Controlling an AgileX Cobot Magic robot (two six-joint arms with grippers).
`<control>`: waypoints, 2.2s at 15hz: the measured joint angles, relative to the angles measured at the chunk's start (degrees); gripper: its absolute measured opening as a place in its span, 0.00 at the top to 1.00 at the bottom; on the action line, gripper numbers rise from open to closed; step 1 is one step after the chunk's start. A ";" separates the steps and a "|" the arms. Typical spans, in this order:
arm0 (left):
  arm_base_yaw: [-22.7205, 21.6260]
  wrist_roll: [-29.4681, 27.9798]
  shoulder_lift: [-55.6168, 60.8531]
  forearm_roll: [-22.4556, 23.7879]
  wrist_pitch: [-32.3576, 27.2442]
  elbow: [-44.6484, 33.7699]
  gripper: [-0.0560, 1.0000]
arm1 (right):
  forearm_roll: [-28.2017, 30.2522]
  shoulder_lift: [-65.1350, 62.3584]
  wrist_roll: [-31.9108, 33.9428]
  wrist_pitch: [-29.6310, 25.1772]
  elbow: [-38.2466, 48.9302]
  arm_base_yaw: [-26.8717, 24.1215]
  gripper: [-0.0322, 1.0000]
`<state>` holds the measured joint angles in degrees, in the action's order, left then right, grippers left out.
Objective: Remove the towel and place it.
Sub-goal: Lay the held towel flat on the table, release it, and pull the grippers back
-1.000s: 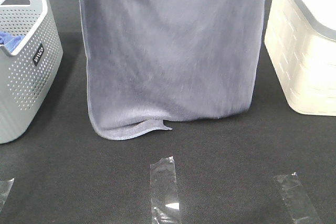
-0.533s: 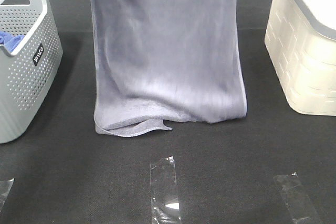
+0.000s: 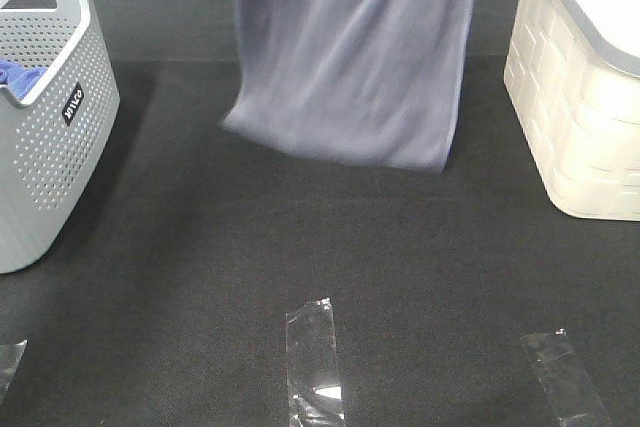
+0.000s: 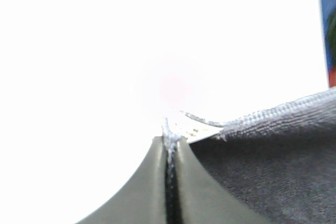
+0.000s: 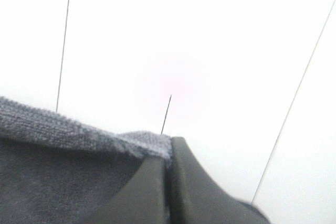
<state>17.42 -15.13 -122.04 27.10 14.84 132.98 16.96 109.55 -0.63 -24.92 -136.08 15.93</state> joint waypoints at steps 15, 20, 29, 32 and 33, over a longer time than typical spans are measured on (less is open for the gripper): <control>0.52 10.77 -0.34 -23.61 -72.88 3.32 0.95 | -15.36 -0.80 -0.06 -43.14 5.44 0.34 0.97; -0.06 11.92 -0.23 -26.01 -81.70 3.32 0.95 | -18.39 -1.03 -0.06 -44.18 9.74 -0.17 0.97; 2.23 11.92 9.68 -30.65 -83.82 -21.83 0.95 | -25.61 -16.04 0.00 -43.72 46.70 -0.69 0.97; 6.99 10.94 16.73 -28.99 -83.82 -36.78 0.95 | -27.73 -21.08 0.06 -43.77 59.64 -0.74 0.97; 8.82 10.20 18.96 -28.65 -83.82 -40.68 0.95 | -28.02 -23.20 0.06 -43.95 63.60 -0.80 0.97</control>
<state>26.24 -4.93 -103.08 -1.55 -68.98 92.30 -11.06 86.34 -0.57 -68.87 -72.48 15.13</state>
